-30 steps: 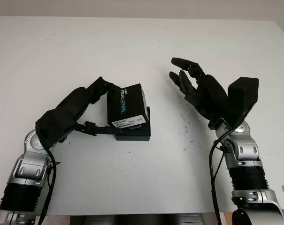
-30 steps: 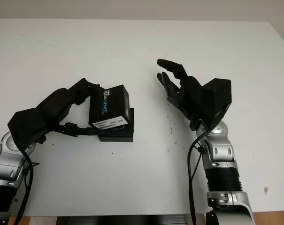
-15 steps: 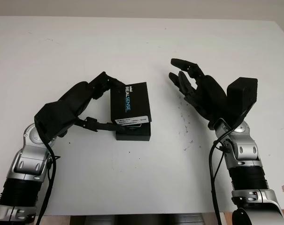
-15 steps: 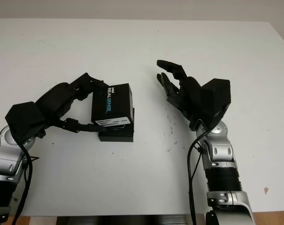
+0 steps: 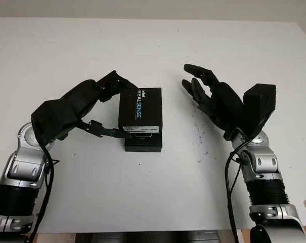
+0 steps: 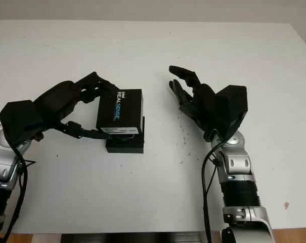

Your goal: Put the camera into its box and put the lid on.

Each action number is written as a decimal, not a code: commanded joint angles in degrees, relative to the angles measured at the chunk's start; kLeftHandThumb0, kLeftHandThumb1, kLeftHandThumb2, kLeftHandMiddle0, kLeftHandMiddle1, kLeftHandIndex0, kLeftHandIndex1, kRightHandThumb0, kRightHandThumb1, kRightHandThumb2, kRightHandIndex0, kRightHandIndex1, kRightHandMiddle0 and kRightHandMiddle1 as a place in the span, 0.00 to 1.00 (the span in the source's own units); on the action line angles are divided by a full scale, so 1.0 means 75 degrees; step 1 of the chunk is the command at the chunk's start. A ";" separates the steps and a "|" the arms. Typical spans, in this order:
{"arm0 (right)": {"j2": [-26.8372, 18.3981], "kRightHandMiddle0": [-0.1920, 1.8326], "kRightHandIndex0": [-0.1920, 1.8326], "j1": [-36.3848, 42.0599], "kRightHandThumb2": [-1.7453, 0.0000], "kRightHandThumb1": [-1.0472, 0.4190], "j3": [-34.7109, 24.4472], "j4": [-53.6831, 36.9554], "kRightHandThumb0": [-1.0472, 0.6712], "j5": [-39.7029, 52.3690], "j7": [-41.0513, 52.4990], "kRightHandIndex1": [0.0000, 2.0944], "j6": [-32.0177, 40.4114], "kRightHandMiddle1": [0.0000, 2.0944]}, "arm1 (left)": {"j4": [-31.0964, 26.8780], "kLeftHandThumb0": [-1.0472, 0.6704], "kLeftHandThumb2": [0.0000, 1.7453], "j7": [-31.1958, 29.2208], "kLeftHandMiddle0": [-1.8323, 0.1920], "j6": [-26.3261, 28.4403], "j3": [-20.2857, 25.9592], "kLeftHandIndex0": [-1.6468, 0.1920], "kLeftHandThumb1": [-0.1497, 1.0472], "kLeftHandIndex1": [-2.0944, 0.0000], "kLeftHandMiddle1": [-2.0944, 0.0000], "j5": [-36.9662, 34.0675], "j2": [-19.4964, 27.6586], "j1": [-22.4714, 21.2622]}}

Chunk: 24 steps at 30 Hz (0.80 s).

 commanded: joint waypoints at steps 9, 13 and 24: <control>-0.0063 0.01 0.18 0.0015 0.65 0.00 -0.0034 -0.0140 0.31 0.0013 -0.0018 0.02 -0.0003 0.38 | -0.0044 0.38 0.27 -0.0115 0.78 0.0006 -0.0013 0.60 1.00 0.07 0.97 -0.0079 0.0100 0.0084; -0.0080 0.01 0.19 0.0018 0.66 0.00 -0.0030 -0.0157 0.30 0.0013 -0.0010 0.02 0.0027 0.38 | -0.0089 0.38 0.28 -0.0139 0.78 0.0034 -0.0016 0.60 1.00 0.05 0.97 -0.0118 0.0054 0.0202; -0.0085 0.00 0.18 0.0020 0.66 0.00 -0.0020 -0.0137 0.30 -0.0007 0.0020 0.02 -0.0014 0.39 | -0.0408 0.37 0.30 -0.0025 0.77 0.0289 0.0039 0.55 1.00 0.05 0.97 -0.0473 -0.0225 0.0744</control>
